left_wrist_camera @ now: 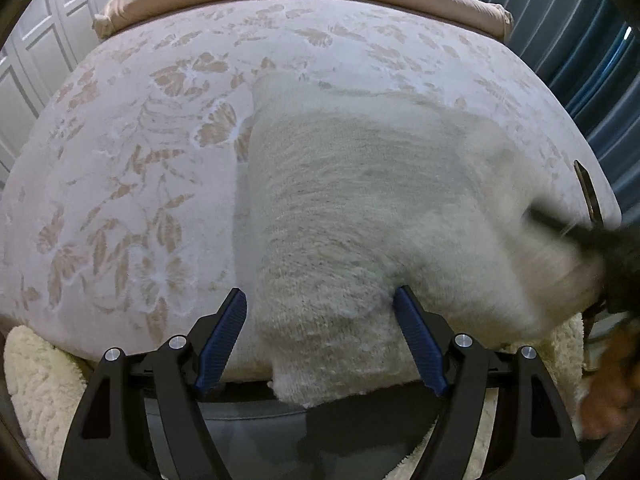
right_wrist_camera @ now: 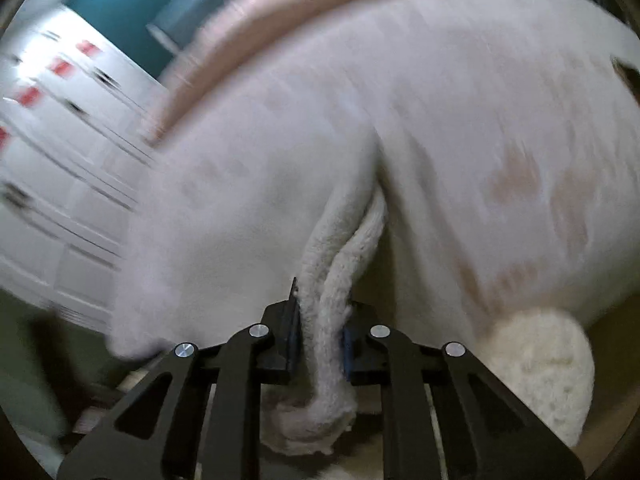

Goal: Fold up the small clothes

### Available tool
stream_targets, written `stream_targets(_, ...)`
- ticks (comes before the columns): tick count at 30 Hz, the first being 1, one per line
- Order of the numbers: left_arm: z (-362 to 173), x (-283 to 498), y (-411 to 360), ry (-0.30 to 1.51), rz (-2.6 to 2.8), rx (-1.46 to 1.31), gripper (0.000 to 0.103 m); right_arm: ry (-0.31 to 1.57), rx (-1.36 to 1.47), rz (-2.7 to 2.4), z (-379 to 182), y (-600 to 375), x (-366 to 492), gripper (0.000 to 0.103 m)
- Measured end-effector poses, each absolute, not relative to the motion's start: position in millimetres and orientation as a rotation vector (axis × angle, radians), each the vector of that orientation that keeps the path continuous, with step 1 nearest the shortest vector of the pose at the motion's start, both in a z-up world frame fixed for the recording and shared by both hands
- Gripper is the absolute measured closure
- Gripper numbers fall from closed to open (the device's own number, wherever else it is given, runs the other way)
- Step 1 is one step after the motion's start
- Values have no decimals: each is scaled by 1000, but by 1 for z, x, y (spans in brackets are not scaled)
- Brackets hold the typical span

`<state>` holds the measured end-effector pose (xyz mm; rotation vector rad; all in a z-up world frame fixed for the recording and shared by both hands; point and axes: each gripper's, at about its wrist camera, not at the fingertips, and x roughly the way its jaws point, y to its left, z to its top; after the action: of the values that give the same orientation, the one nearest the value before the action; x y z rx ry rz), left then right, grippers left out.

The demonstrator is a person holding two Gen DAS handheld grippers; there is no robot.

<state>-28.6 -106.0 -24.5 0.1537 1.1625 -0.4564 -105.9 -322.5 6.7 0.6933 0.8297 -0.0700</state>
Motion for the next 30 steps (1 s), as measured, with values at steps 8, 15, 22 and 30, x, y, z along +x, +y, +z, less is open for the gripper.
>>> stream_targets(8,-42,-25,-113,1192,-454,184,27,1009,749,-153,-60,-347,-109,85)
stream_targets(15,-43,-27,-112,1171,-444,196,26,908,610,-215,6,-341,-114,63)
stream_targets(22,-39,-30,-115,1168,-425,197,25,1011,502,-215,-29,-331,-60,54)
stream_targets(30,-37,-29,-111,1163,-421,182,25,771,504,-140,35,-322,-72,95)
